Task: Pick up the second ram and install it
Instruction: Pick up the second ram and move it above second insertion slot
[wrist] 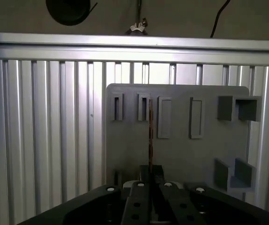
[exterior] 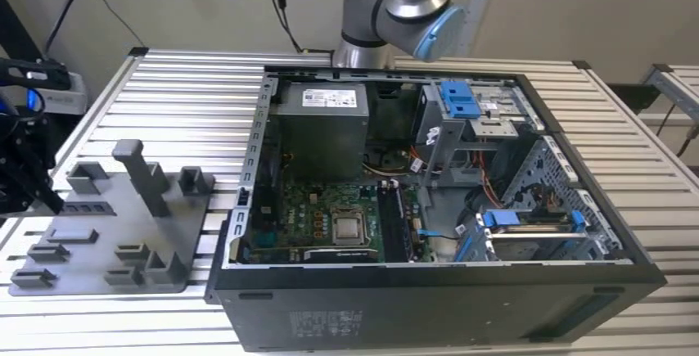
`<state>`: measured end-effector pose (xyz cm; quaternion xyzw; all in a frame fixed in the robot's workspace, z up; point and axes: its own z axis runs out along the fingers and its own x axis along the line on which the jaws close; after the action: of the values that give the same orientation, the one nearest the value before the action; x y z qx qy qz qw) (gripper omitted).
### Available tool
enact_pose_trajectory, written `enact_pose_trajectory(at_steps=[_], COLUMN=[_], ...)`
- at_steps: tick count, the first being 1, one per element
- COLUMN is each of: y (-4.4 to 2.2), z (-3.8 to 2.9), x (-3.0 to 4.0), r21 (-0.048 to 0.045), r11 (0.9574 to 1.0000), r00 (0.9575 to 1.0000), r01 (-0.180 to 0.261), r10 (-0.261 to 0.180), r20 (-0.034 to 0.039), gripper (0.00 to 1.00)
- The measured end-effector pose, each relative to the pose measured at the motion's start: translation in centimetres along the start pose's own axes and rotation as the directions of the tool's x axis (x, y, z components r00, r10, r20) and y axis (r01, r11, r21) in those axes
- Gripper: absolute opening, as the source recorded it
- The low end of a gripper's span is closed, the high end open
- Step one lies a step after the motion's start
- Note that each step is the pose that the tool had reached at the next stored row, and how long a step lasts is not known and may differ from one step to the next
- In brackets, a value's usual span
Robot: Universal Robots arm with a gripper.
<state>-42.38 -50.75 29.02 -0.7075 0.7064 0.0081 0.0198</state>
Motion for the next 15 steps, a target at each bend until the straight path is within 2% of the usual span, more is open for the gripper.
enact_pose_trajectory(at_steps=[8, 15], y=[-0.01, -0.03], z=[-0.88, -1.92], x=[-0.03, -0.08], r21=[-0.0001, -0.0001], r11=[1.0000, 1.0000], r00=[1.0000, 1.0000], r01=[0.000, 0.000], r10=[0.000, 0.000], r20=[0.0000, 0.0000], gripper=[0.14, 0.14])
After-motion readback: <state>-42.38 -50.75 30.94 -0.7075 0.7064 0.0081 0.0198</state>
